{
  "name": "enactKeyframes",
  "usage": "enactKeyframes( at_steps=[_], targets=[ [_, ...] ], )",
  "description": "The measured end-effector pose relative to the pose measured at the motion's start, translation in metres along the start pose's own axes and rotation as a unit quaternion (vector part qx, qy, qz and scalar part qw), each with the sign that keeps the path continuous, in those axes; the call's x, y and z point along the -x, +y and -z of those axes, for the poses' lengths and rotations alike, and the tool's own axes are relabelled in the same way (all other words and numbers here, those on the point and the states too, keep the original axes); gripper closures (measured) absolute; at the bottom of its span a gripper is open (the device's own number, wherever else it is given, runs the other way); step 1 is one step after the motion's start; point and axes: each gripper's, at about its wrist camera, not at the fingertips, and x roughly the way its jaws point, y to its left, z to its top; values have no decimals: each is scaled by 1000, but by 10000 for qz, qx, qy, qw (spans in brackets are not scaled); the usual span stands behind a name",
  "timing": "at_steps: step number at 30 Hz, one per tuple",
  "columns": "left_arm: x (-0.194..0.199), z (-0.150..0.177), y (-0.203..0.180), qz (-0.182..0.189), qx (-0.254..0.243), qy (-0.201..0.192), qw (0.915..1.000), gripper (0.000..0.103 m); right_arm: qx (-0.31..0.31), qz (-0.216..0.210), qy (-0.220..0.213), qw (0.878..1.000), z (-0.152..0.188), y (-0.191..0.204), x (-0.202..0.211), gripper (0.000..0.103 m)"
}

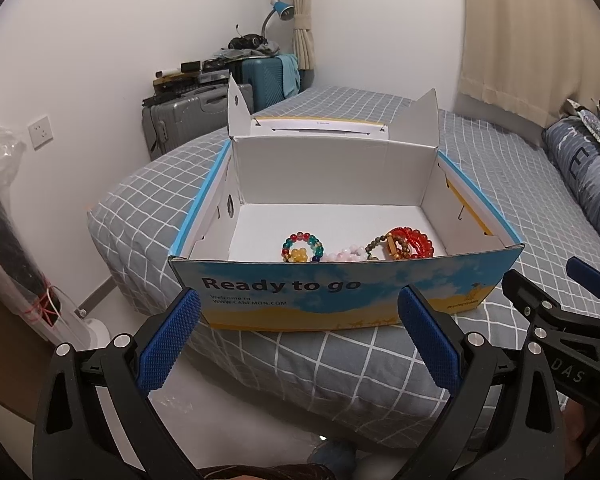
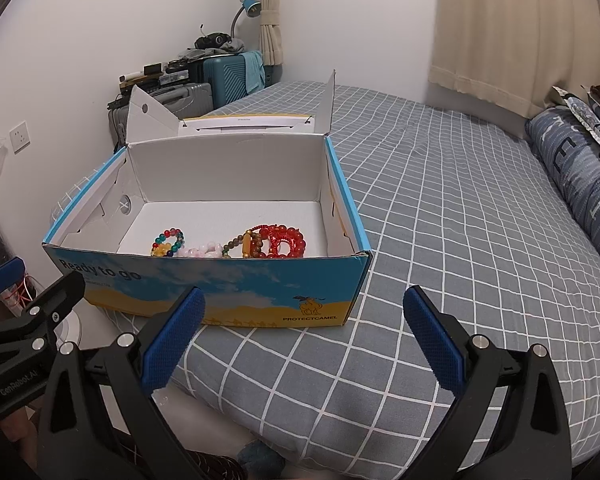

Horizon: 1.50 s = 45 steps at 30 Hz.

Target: Organize jewelry

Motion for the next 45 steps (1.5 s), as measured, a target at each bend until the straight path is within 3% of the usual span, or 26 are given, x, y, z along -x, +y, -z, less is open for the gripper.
enactKeyframes(
  at_steps=[45],
  targets=[
    [1,0,3,-190,11,-13,9998,6,4,-17,-16,10000,0,-1,3,8]
  ],
)
